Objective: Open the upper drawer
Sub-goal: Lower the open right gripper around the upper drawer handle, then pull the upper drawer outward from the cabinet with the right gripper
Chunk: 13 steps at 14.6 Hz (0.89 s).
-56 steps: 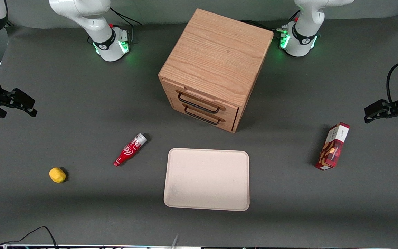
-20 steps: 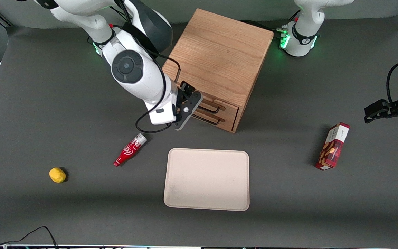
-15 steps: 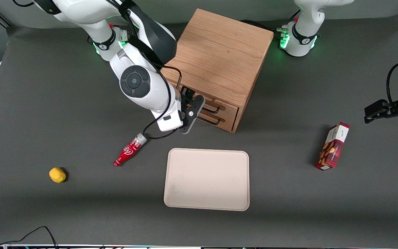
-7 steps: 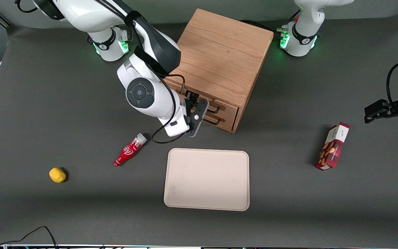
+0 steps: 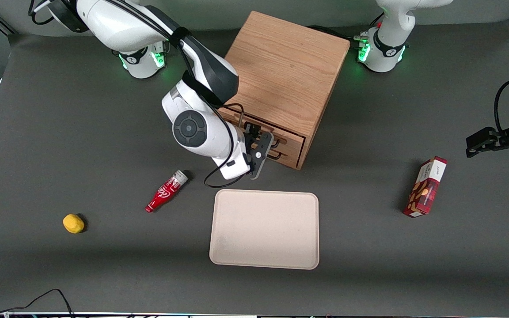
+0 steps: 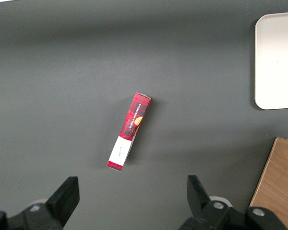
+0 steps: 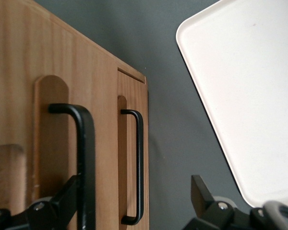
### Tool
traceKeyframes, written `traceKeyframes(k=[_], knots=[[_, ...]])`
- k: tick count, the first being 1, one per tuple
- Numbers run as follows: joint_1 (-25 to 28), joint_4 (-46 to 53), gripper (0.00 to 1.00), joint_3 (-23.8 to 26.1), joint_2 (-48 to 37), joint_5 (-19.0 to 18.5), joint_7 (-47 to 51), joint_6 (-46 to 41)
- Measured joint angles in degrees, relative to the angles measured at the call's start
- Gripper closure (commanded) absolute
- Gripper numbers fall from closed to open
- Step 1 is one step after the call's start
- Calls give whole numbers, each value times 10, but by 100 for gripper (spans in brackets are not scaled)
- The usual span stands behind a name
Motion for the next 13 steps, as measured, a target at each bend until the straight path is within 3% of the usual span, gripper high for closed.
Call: traceKeyframes(k=[5,9,13], knots=[[-4,1,0,-3,3,-4,-30,8],[-7,3,0,-6,4,-54,-43,60],[-14,6,0,-18,3,-63,-43,86]])
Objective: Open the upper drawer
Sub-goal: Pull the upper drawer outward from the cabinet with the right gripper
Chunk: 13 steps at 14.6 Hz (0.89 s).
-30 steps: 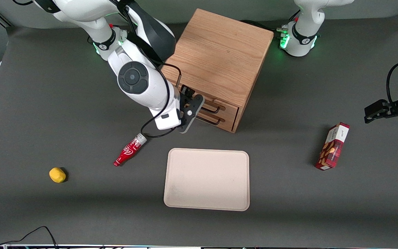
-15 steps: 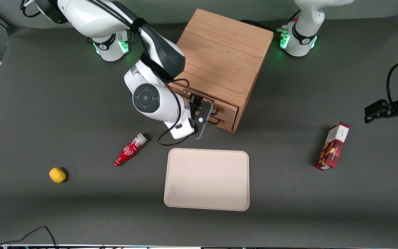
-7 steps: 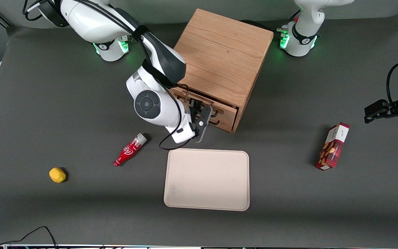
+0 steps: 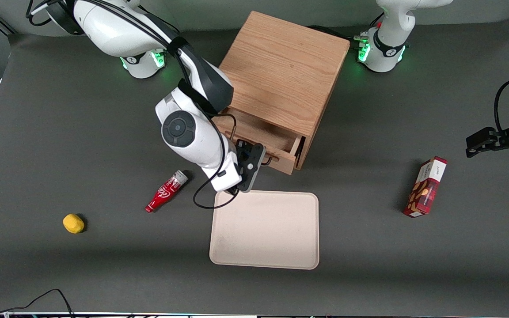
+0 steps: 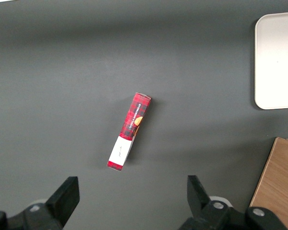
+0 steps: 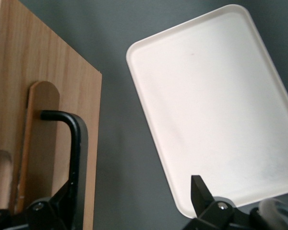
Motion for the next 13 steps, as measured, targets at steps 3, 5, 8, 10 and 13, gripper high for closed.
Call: traceKeyframes(k=[3,5,8,10,13], knots=[[-3,4,0,-24,0,0,-1,11],[-7,4,0,-36,0,0,-2,21],[-20,4,0,-46,4,0,-3,45],[-28,4,0,-55,8,0,-4,66],[-41,6,0,-58,13,0,-4,83]])
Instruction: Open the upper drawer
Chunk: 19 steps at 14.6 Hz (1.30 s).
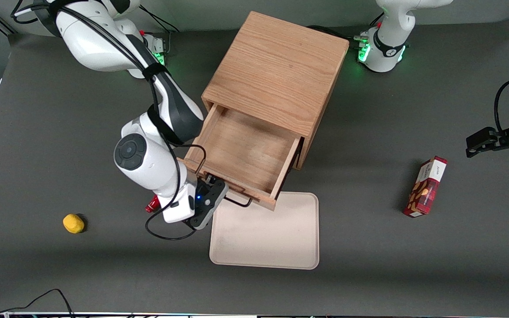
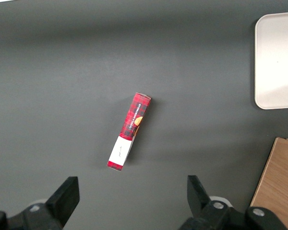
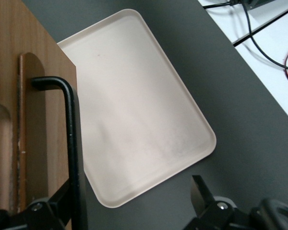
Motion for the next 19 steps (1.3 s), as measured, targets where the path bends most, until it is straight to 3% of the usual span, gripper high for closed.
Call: traceKeyframes(k=[8,19], knots=[[-16,20,0,-3,11,8,2,3],[-23,41,0,-5,-22,97,71,-50]])
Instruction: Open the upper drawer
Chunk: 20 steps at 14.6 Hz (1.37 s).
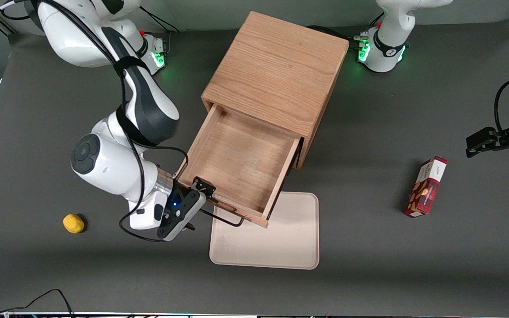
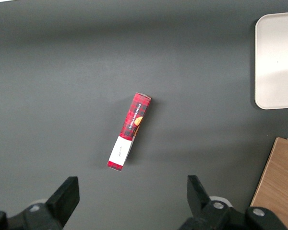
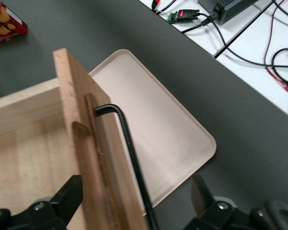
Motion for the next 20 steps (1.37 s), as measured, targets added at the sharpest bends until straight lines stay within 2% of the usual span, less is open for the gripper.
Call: traceKeyframes(k=[4,6,7,10,13,15,20], knots=[[-12,5,0,-1,-41,4,106,-61],[-23,8,0,-7,-82,-10,183,-122],[-35,8,0,-7,-103,-37,211,-151],[-85,-5,0,-8,-168,-153,230,-229],[-122,-75,0,-10,-237,-208,231,-239],[-132,-128,0,-19,-284,-231,244,-239],[-145,-301,0,-61,-420,-235,284,-189]])
